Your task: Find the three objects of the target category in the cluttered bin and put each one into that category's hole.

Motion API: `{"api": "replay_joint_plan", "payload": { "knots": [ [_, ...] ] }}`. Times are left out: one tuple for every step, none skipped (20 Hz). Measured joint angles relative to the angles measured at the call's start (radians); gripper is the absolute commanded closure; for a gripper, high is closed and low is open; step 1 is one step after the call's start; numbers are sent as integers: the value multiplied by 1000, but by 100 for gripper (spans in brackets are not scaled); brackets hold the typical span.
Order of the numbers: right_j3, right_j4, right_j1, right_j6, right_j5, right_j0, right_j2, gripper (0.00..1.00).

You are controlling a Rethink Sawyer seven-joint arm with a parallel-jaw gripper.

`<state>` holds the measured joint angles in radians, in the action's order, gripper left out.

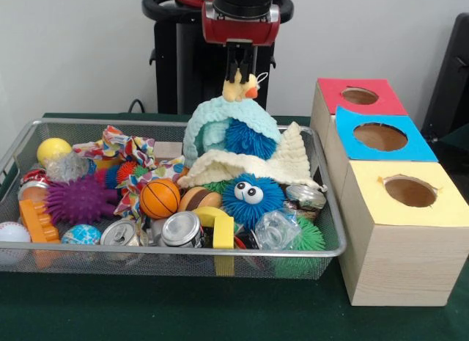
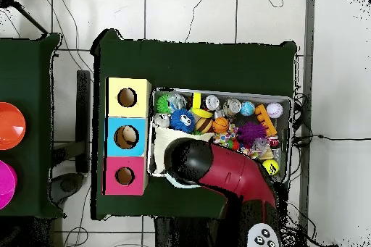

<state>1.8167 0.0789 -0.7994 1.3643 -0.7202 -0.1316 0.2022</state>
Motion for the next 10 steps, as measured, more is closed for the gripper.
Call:
{"api": "replay_joint_plan", "payload": {
  "knots": [
    [-1, 0, 0, 0, 0, 3, 0, 100],
    [-1, 1, 0, 0, 0, 6, 0, 100],
    [-2, 1, 0, 0, -1, 10, 0, 100],
    [-2, 2, 0, 0, -1, 14, 0, 100],
    [-3, 2, 0, 0, -1, 18, 0, 100],
    [-4, 2, 0, 0, -3, 22, 1, 100],
    [-5, 2, 0, 0, -6, 26, 1, 100],
    [-5, 3, 0, 0, -10, 32, 2, 100],
    [-5, 4, 0, 1, -14, 36, 3, 100],
    [-5, 5, 0, 2, -19, 41, 4, 100]
  ]
}}
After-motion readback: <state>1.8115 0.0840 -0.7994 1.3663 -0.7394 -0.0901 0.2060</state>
